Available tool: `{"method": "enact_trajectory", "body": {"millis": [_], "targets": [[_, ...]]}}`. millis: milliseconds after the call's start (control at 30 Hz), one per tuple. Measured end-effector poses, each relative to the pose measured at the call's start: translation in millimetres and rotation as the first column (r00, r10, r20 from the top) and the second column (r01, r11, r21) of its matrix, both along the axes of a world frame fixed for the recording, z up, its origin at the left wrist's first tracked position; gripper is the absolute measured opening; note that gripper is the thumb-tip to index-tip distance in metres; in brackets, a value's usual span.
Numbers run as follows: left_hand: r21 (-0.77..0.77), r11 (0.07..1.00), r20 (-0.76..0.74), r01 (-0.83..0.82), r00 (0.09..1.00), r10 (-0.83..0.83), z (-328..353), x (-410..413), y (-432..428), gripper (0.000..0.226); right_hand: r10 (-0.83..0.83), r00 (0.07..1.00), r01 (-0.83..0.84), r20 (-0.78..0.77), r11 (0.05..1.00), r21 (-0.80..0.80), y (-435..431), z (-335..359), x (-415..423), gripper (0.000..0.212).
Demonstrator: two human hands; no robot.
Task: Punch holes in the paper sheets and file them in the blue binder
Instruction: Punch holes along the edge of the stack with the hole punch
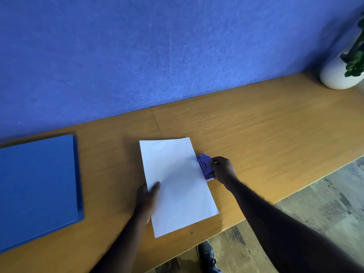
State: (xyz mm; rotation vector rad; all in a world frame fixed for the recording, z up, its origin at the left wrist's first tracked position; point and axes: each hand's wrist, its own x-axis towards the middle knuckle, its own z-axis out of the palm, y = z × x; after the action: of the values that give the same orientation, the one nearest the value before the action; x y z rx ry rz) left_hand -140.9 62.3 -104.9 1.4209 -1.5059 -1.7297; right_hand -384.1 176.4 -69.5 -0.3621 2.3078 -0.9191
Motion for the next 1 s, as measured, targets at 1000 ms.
{"method": "enact_trajectory", "body": {"millis": [1000], "targets": [[-0.081, 0.997, 0.041, -0.004, 0.999, 0.007, -5, -5, 5, 0.028, 0.086, 0.996, -0.086, 0.001, 0.996, -0.035, -3, -5, 9, 0.015]]}}
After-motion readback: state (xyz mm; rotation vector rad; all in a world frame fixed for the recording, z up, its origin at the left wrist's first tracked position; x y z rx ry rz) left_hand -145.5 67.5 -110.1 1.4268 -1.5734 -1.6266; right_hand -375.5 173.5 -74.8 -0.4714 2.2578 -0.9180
